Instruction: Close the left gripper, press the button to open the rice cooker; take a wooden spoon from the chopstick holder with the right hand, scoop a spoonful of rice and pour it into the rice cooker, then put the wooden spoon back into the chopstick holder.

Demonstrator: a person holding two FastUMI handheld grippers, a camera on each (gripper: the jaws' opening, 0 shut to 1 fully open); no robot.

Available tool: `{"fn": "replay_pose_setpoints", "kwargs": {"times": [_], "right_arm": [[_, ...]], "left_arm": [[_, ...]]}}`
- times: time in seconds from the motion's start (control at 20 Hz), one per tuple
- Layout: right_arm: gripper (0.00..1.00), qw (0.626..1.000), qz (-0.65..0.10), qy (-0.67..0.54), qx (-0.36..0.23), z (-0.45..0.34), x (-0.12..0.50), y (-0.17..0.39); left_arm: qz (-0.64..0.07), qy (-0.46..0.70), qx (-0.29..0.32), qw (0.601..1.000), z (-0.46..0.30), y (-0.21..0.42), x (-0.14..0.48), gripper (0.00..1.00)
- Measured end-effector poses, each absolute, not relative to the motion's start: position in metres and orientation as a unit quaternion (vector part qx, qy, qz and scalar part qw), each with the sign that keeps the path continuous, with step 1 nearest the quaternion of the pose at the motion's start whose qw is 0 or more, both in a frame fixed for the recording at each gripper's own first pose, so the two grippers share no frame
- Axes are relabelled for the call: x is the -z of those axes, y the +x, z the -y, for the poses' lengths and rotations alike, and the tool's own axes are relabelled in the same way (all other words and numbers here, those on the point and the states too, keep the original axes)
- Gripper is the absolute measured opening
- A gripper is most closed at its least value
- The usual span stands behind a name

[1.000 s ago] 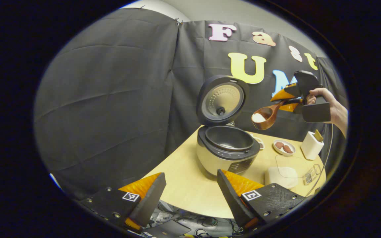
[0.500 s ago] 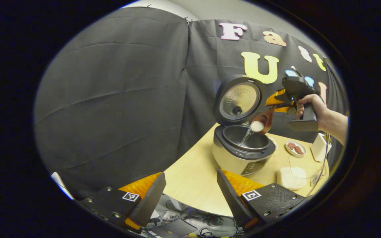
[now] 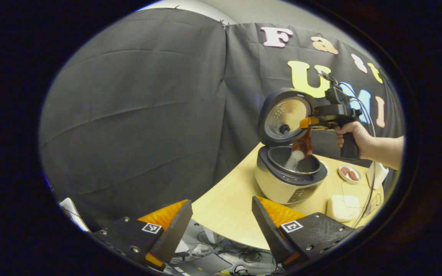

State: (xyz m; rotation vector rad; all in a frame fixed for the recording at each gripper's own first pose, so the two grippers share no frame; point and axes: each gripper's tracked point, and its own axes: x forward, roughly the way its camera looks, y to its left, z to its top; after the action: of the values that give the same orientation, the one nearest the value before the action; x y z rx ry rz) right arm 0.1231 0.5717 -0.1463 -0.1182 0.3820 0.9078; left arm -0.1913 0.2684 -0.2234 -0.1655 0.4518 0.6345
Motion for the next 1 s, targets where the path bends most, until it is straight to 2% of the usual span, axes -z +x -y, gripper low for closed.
{"fn": "replay_pose_setpoints", "kwargs": {"times": [0.05, 0.1, 0.25, 0.5, 0.55, 0.6, 0.85, 1.0], "right_arm": [[0.15, 0.877, -0.167, -0.081, -0.444, -0.577, 0.147, 0.119], [0.18, 0.873, -0.147, -0.113, -0.451, -0.579, 0.148, 0.115], [0.19, 0.857, -0.09, -0.199, -0.466, -0.582, 0.15, 0.108], [0.19, 0.84, -0.06, -0.272, -0.466, -0.582, 0.168, 0.107], [0.15, 0.84, -0.061, -0.272, -0.466, -0.582, 0.169, 0.107], [0.19, 0.841, -0.066, -0.266, -0.466, -0.582, 0.168, 0.107], [0.19, 0.858, -0.099, -0.197, -0.463, -0.575, 0.156, 0.109], [0.18, 0.87, -0.118, -0.14, -0.457, -0.555, 0.127, 0.106]], "left_arm": [[-0.22, -0.08, -0.31, 0.922, -0.268, -0.192, 0.223, 0.96], [-0.219, -0.08, -0.311, 0.921, -0.268, -0.191, 0.222, 0.96], [-0.218, -0.082, -0.314, 0.92, -0.271, -0.19, 0.223, 0.96], [-0.216, -0.077, -0.318, 0.92, -0.268, -0.195, 0.221, 0.96], [-0.217, -0.076, -0.319, 0.919, -0.268, -0.195, 0.221, 0.96], [-0.218, -0.077, -0.32, 0.919, -0.266, -0.195, 0.221, 0.96], [-0.215, -0.077, -0.315, 0.921, -0.267, -0.194, 0.225, 0.96], [-0.208, -0.071, -0.304, 0.927, -0.26, -0.194, 0.22, 0.95]]}}
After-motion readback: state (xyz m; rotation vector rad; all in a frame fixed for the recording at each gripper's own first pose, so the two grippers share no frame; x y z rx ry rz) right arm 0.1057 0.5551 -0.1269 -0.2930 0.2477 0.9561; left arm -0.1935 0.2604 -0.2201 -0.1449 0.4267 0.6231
